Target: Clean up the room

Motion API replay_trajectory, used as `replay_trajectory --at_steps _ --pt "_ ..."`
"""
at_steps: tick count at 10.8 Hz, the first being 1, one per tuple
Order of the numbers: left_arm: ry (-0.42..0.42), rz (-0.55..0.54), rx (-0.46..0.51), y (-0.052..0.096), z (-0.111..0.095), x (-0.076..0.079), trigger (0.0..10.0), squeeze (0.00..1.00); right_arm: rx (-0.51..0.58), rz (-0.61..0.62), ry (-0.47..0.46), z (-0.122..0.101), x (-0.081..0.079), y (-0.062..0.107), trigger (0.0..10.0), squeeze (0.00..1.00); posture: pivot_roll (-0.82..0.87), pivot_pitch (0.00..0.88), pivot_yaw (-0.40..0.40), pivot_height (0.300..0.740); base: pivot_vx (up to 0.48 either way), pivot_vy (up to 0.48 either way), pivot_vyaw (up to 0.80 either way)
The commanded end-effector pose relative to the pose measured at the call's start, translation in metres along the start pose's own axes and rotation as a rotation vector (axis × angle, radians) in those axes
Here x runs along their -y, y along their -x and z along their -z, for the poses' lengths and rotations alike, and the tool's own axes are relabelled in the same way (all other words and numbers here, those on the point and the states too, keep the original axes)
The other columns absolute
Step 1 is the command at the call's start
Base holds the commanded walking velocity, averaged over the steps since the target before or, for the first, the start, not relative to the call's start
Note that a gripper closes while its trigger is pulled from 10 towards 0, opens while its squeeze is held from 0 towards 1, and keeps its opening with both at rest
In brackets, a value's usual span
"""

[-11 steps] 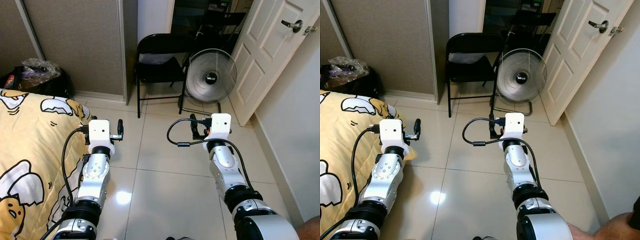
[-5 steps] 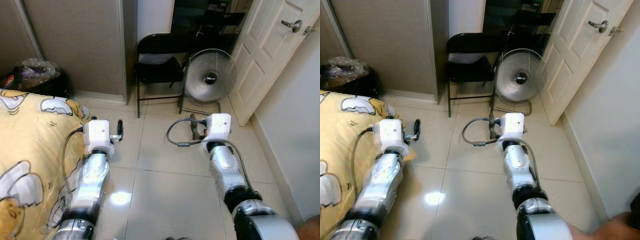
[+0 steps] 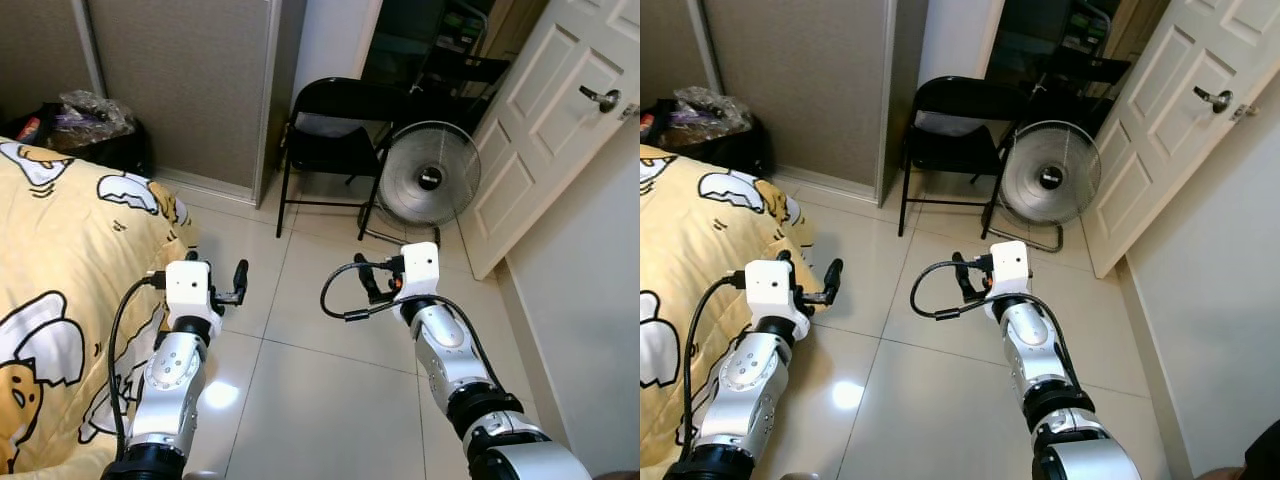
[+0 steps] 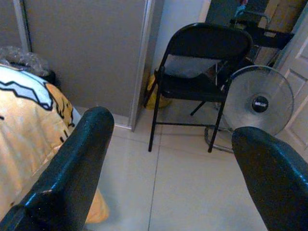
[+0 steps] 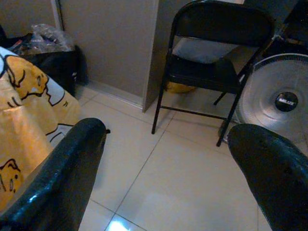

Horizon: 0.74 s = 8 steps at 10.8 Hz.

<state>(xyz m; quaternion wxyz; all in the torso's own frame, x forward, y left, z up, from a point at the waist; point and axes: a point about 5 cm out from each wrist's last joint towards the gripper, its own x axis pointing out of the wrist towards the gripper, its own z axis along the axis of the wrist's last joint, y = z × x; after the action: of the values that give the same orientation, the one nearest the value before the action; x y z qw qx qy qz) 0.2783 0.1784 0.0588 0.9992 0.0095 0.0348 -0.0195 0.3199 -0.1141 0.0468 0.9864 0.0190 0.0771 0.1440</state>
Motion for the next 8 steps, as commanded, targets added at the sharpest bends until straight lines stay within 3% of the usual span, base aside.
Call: replay_trajectory --at_steps 1,2,4,5,8 --pt "0.012 0.025 -0.004 0.0 0.0 0.006 10.0 0.0 0.005 0.023 -0.003 -0.002 0.009 0.002 10.0 0.0 0.26 0.0 -0.215 0.74 0.0 0.0 0.0" --pt "0.007 0.008 0.013 0.001 -0.002 0.004 10.0 0.0 0.026 0.032 0.002 -0.005 0.01 0.002 10.0 0.0 0.26 0.0 -0.217 0.74 0.0 0.0 0.0" --pt "-0.054 -0.011 0.153 0.002 -0.029 -0.001 10.0 0.0 0.151 0.072 0.028 -0.026 0.018 0.001 10.0 0.0 0.26 0.0 -0.218 0.74 0.0 0.0 0.0" --pt "-0.072 0.023 0.187 -0.002 -0.042 0.004 10.0 0.0 0.154 0.061 0.023 -0.031 0.018 -0.003 10.0 0.0 0.27 0.0 -0.217 0.74 0.0 0.0 0.0" --pt "-0.149 0.072 0.181 -0.001 -0.051 -0.007 10.0 0.0 0.14 0.057 -0.003 -0.026 0.002 -0.006 10.0 0.0 0.29 0.0 -0.143 0.74 0.0 0.0 0.0"
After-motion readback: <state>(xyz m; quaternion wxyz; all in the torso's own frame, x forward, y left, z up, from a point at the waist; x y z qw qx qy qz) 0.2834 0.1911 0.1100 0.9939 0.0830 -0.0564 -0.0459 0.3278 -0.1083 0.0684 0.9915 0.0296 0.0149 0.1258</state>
